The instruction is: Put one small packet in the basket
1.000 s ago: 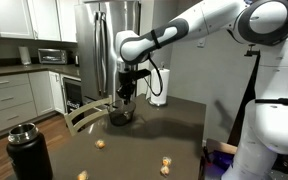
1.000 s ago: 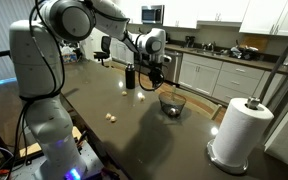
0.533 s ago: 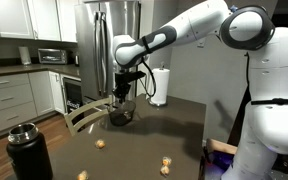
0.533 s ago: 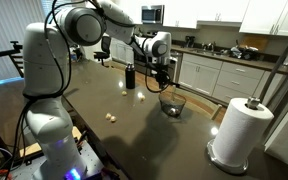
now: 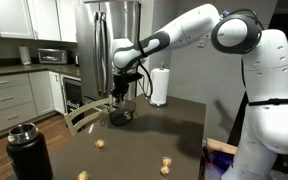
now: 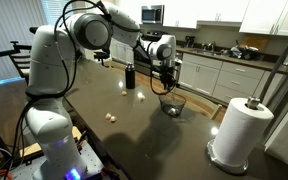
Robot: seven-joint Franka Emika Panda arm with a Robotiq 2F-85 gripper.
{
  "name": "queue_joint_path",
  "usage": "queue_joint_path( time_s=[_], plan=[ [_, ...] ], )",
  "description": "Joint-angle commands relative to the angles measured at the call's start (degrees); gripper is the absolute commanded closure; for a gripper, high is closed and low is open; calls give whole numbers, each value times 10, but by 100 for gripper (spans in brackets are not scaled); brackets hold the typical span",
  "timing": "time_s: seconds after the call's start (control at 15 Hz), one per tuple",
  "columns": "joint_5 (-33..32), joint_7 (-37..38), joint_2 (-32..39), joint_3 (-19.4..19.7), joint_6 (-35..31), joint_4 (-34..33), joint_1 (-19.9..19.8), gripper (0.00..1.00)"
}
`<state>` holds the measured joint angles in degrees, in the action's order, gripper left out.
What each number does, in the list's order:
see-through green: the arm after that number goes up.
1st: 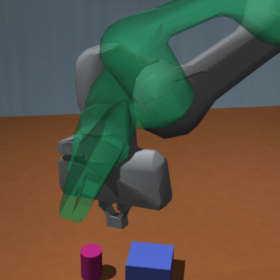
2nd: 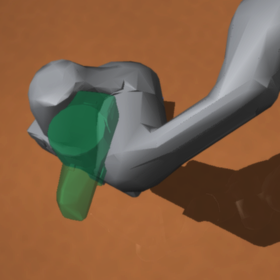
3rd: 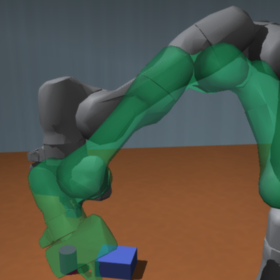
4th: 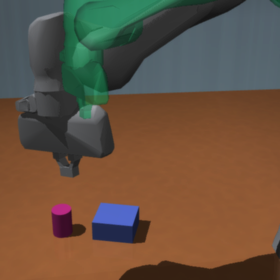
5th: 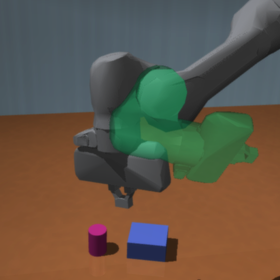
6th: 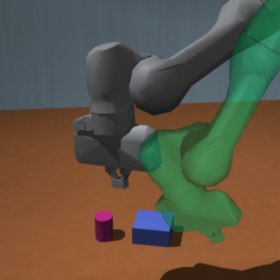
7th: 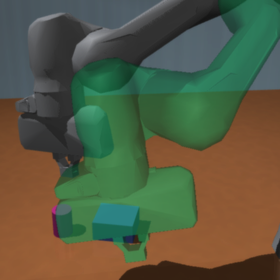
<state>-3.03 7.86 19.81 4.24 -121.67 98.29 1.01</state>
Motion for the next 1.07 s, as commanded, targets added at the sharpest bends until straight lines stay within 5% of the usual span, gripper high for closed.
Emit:
queue_joint_path(
  time_s=[0.0,0.33,1.0],
  plan=[
    [-14,13,8,0,-3,-12,-2,35],
    [-13,16,-12,-2,6,16,1,3],
    [-18,25,-95,-12,35,115,10,0]
  ],
)
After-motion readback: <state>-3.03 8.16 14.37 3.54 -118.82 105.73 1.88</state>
